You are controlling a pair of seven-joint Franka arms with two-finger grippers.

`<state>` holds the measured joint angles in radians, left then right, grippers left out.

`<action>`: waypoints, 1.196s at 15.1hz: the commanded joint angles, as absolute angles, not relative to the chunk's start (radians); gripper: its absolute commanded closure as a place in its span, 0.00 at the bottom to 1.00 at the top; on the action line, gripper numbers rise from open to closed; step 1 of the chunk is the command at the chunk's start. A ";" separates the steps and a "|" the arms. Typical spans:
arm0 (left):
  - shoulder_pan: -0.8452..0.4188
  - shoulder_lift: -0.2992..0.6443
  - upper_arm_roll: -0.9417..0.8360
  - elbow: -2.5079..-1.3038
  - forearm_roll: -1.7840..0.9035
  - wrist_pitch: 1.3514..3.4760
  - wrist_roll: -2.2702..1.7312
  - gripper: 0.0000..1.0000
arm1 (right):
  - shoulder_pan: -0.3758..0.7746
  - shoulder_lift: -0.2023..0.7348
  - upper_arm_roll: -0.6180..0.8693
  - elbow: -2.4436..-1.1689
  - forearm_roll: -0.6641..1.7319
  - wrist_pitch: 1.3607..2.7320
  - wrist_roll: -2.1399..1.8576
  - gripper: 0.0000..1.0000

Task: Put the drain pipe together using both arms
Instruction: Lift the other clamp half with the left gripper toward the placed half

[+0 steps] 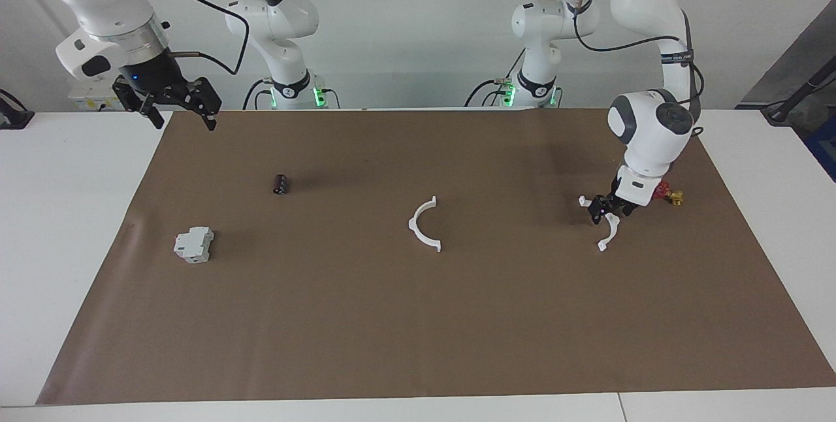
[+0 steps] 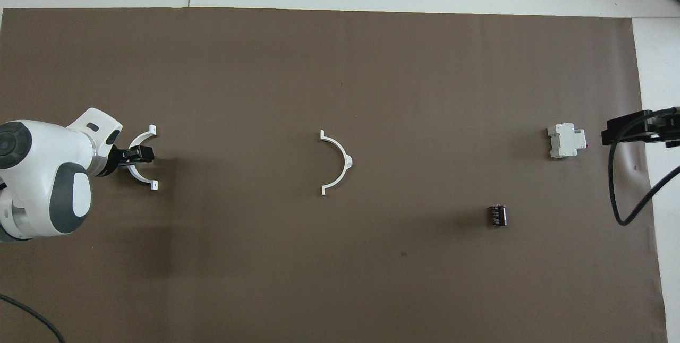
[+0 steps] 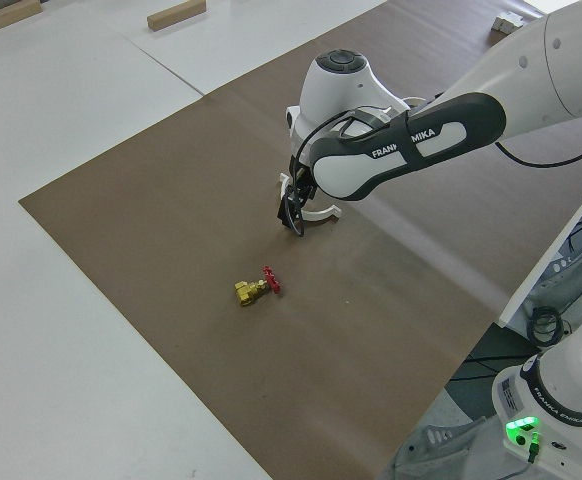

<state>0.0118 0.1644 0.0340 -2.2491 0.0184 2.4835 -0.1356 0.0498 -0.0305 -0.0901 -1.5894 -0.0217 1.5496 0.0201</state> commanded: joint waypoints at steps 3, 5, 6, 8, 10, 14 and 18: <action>0.012 0.149 0.031 -2.273 0.017 2.500 -0.127 1.00 | 0.049 -0.040 -0.080 -1.600 -0.003 1.545 0.028 0.00; 0.006 0.150 0.031 -2.266 0.014 2.500 -0.130 1.00 | 0.051 -0.038 -0.078 -1.600 -0.006 1.546 0.029 0.00; 0.005 0.155 0.028 -2.255 0.005 2.500 -0.130 1.00 | 0.052 -0.038 -0.078 -1.600 -0.015 1.546 0.029 0.00; -0.029 0.161 0.025 -2.218 -0.026 2.485 -0.135 1.00 | 0.052 -0.040 -0.077 -1.600 -0.015 1.546 0.031 0.00; -0.092 0.167 0.026 -2.180 -0.110 2.471 -0.185 1.00 | 0.051 -0.040 -0.077 -1.600 -0.014 1.546 0.031 0.00; -0.271 0.173 0.028 -2.160 -0.120 2.487 -0.466 1.00 | 0.052 -0.040 -0.075 -1.600 -0.020 1.546 0.031 0.00; -0.371 0.173 0.026 -2.151 -0.120 2.477 -0.538 1.00 | 0.038 -0.041 -0.078 -1.600 -0.002 1.536 0.029 0.00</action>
